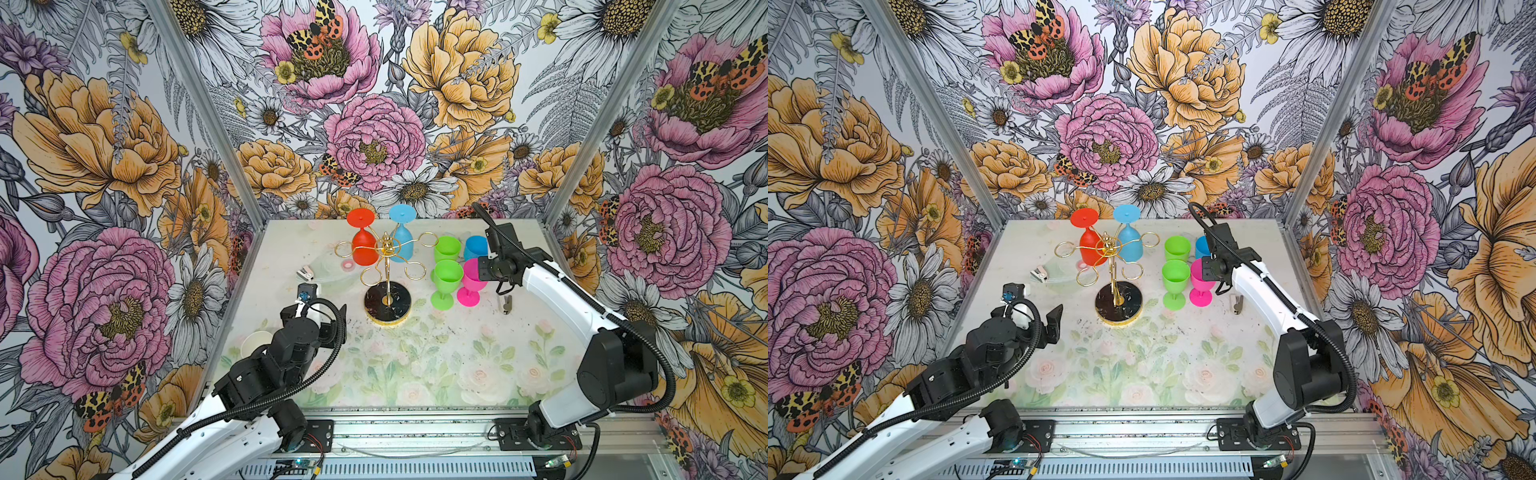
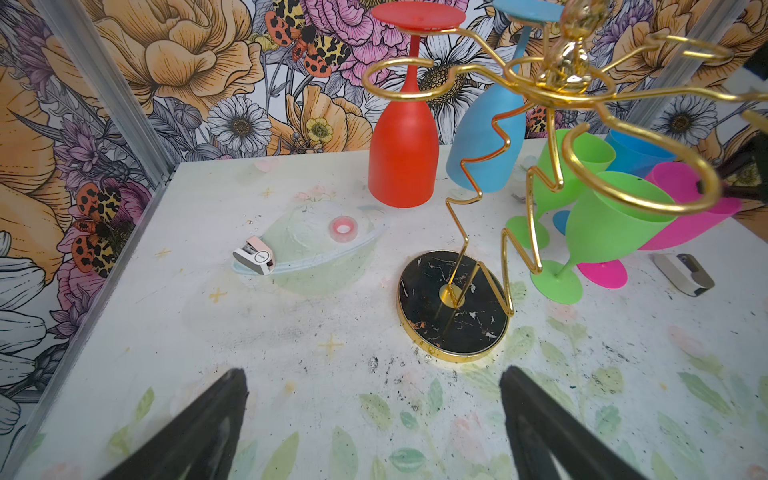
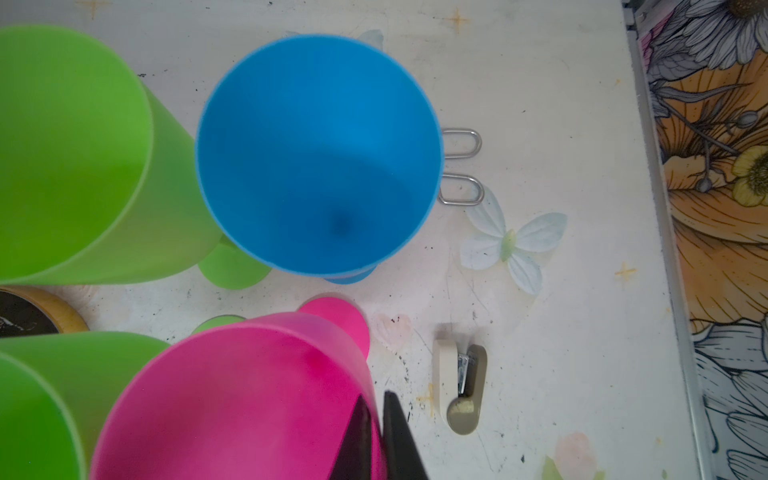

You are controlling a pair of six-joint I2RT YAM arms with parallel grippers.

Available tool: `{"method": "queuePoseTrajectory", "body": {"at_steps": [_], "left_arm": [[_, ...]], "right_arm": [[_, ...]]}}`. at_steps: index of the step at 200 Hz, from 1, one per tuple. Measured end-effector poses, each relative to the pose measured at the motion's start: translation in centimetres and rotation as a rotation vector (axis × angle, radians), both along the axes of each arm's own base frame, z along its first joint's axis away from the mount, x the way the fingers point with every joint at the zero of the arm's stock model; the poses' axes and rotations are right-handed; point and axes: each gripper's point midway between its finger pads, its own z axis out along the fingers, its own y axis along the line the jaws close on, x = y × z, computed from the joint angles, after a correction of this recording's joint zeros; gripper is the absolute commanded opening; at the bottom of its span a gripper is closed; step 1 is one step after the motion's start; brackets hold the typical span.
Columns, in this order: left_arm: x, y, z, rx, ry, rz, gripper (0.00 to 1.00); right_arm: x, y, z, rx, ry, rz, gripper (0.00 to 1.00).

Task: Take the wine glass off the wine glass rack
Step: 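Set the magenta glass upright by the lime-green glasses with the right while the left withdraws, then raise the right gripper and reach it toward the blue glass on the rack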

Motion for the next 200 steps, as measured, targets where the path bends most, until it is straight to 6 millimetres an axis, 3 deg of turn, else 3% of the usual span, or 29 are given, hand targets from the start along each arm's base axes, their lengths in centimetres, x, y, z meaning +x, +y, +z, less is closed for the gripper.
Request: {"method": "queuePoseTrajectory", "body": {"at_steps": [62,90,120,147,200], "left_arm": [[-0.1,0.1,0.2,-0.008,-0.008,0.000,0.97],[-0.1,0.1,0.2,-0.008,-0.008,0.000,0.97],[-0.1,0.1,0.2,-0.009,-0.007,-0.002,0.97],[-0.1,0.1,0.2,-0.009,-0.007,-0.003,0.97],[-0.2,0.1,0.3,-0.015,-0.010,-0.006,0.97]], "right_arm": [[0.0,0.1,0.2,0.007,-0.001,0.017,0.36],[-0.2,0.7,1.4,0.040,-0.027,0.038,0.50],[-0.1,2.4,5.2,0.135,-0.106,0.098,0.68],[0.2,4.5,9.6,0.248,-0.204,0.180,0.77],[0.6,8.9,15.0,0.496,-0.325,0.325,0.76]]}}
